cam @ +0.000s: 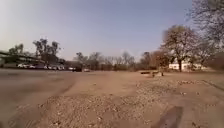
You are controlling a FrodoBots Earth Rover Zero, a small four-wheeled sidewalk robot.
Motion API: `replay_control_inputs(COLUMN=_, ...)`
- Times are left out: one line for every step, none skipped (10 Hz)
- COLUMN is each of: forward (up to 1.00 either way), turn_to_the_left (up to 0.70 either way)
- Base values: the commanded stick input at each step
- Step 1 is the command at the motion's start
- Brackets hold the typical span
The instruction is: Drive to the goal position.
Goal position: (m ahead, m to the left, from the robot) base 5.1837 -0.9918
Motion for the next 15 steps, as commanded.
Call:
replay_control_inputs(forward=0.7, turn_to_the_left=0.0)
replay_control_inputs(forward=0.7, turn_to_the_left=0.0)
replay_control_inputs(forward=0.7, turn_to_the_left=0.0)
replay_control_inputs(forward=0.7, turn_to_the_left=0.0)
replay_control_inputs(forward=0.7, turn_to_the_left=0.0)
replay_control_inputs(forward=0.7, turn_to_the_left=0.0)
replay_control_inputs(forward=0.7, turn_to_the_left=0.0)
replay_control_inputs(forward=0.7, turn_to_the_left=0.0)
replay_control_inputs(forward=0.7, turn_to_the_left=0.0)
replay_control_inputs(forward=0.7, turn_to_the_left=0.0)
replay_control_inputs(forward=0.7, turn_to_the_left=0.0)
replay_control_inputs(forward=0.7, turn_to_the_left=0.0)
replay_control_inputs(forward=0.7, turn_to_the_left=0.0)
replay_control_inputs(forward=0.7, turn_to_the_left=0.0)
replay_control_inputs(forward=0.7, turn_to_the_left=0.0)
